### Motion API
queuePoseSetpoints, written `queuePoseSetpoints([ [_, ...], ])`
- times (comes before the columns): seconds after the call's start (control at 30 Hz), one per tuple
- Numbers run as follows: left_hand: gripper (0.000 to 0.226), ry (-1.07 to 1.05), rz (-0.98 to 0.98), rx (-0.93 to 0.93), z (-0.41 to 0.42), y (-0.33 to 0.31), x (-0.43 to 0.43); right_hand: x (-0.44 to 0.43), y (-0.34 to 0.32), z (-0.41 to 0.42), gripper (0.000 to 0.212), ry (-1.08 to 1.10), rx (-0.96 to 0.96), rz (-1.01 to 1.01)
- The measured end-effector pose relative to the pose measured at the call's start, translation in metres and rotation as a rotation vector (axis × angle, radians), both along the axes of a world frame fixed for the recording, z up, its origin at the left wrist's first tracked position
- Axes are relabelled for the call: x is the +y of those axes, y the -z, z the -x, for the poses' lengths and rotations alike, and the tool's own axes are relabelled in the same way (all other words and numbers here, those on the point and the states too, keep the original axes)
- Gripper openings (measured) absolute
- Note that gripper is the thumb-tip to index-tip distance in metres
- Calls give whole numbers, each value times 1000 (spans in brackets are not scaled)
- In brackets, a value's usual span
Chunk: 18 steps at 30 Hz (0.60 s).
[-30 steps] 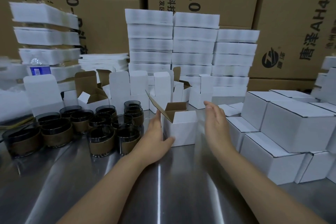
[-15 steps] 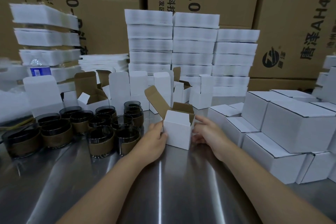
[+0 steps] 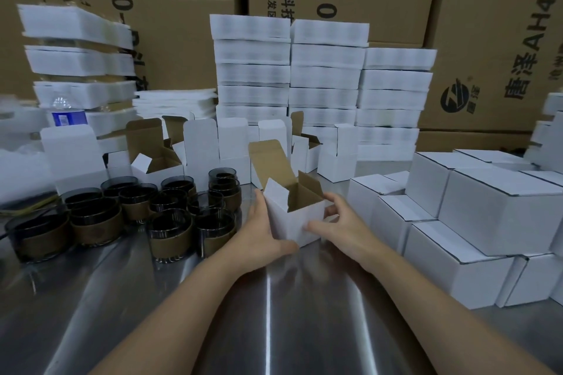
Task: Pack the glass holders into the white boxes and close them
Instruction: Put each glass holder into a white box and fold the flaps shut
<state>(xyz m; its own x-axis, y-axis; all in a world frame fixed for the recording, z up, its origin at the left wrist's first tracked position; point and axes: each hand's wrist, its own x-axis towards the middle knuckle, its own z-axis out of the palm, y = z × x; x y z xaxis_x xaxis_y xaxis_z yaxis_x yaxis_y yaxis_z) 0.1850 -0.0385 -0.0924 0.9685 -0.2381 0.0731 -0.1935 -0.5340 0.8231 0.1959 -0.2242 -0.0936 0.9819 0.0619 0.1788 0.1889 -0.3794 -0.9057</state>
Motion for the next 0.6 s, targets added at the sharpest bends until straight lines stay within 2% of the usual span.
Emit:
queuePoseSetpoints([
  [0.1, 102, 13, 83, 16, 0, 1, -2, 1, 3, 0, 75, -30, -45, 33],
  [0.23, 81, -50, 7, -8, 0, 2, -4, 2, 7, -3, 87, -43, -98, 65],
  [0.37, 63, -71, -55, -70, 6, -4, -8, -1, 10, -9, 90, -7, -98, 55],
  [0.47, 33, -162, -191, -163, 12, -12, -10, -2, 12, -13, 90, -2, -109, 68],
  [0.6, 27, -322, -432, -390, 22, -27, -8, -4, 13, -13, 92, -2, -120, 79],
])
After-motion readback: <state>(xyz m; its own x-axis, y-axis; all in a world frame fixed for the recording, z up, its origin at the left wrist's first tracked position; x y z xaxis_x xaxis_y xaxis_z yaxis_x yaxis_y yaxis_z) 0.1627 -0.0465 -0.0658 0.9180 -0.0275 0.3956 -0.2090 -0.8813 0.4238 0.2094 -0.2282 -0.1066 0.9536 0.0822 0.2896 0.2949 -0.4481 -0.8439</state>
